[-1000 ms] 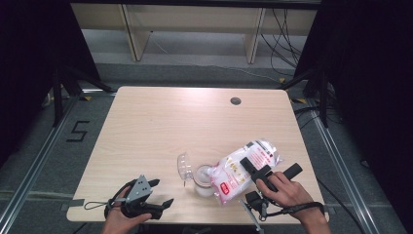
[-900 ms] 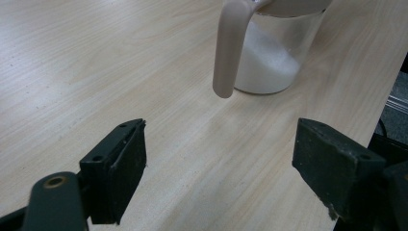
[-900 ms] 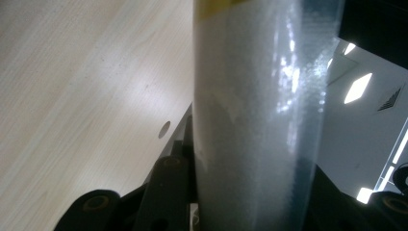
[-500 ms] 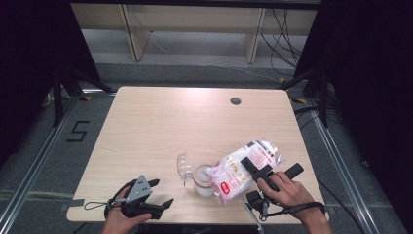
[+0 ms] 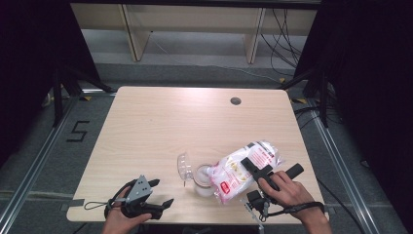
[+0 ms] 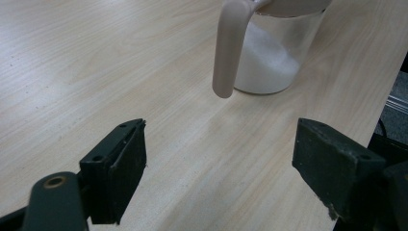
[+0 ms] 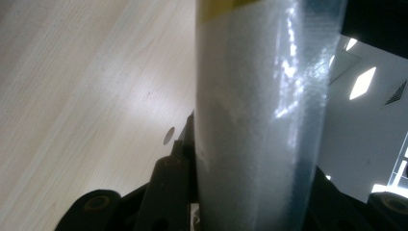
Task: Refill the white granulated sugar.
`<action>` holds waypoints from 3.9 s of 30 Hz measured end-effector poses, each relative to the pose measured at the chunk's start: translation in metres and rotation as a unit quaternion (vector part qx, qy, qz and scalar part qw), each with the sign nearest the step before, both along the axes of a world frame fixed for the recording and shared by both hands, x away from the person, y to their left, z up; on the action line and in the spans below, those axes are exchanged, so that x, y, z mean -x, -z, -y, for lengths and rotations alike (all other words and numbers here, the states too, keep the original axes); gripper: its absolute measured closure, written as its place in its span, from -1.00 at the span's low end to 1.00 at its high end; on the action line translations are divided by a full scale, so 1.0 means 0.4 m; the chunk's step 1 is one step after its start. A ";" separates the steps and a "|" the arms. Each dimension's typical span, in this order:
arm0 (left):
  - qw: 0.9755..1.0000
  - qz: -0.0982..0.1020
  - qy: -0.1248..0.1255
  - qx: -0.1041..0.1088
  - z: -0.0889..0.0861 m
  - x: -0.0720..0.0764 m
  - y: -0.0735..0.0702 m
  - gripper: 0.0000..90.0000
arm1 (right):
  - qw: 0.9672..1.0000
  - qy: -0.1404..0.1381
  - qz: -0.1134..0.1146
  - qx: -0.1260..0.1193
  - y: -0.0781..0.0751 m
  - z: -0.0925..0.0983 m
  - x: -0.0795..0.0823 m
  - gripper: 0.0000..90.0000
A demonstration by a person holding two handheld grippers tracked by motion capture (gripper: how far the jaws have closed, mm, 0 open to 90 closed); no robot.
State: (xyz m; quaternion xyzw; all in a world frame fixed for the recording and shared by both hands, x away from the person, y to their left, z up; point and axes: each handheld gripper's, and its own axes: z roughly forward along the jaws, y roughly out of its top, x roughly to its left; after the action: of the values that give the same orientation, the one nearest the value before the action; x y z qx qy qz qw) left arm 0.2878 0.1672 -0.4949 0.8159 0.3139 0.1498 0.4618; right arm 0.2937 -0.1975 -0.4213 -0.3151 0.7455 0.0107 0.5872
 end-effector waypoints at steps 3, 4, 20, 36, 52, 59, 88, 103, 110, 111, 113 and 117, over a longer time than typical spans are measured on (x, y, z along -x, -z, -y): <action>1.000 0.001 0.000 0.000 0.000 0.000 0.000 -0.58 | 1.000 -0.005 -0.004 -0.014 0.000 0.003 -0.001 0.65; 1.000 0.001 0.000 0.000 0.000 0.000 0.000 -0.58 | 0.999 0.002 -0.013 -0.031 0.004 0.007 0.001 0.65; 1.000 0.001 0.000 0.000 0.000 0.000 0.000 -0.57 | 0.997 0.001 -0.043 -0.059 0.006 0.023 -0.010 0.66; 1.000 0.000 0.000 0.000 0.000 0.000 0.000 -0.57 | 0.981 0.011 -0.110 -0.159 0.020 0.062 -0.041 0.67; 1.000 0.003 0.002 -0.018 -0.005 -0.002 -0.003 -0.57 | 0.932 0.043 -0.215 -0.287 0.073 0.097 -0.081 0.69; 1.000 0.007 0.009 -0.013 -0.004 -0.004 -0.002 -0.57 | 0.905 0.052 -0.256 -0.336 0.090 0.115 -0.093 0.69; 1.000 0.004 0.001 -0.010 -0.005 -0.006 0.003 -0.57 | 0.732 0.147 -0.361 -0.559 0.132 0.177 -0.127 0.68; 1.000 -0.001 -0.002 -0.009 -0.003 -0.003 0.005 -0.57 | 0.669 0.193 -0.361 -0.621 0.138 0.219 -0.094 0.65; 1.000 0.006 0.004 -0.015 -0.005 -0.006 0.004 -0.57 | 0.638 0.209 -0.362 -0.647 0.145 0.241 -0.083 0.61; 1.000 0.005 0.005 -0.015 -0.006 -0.006 0.003 -0.57 | 0.641 0.204 -0.358 -0.648 0.146 0.247 -0.087 0.60; 1.000 0.003 0.006 -0.017 -0.007 -0.007 0.002 -0.57 | 0.629 0.204 -0.364 -0.656 0.149 0.251 -0.085 0.58; 1.000 0.005 0.003 -0.015 -0.005 -0.007 0.004 -0.57 | 0.616 0.218 -0.374 -0.658 0.148 0.249 -0.071 0.49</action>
State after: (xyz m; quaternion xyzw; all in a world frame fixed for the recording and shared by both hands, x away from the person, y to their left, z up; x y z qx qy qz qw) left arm 0.2905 0.1692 -0.4963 0.8230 0.3066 0.1576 0.4514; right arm 0.3222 -0.2973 -0.4806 0.3586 0.7408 0.4868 0.2926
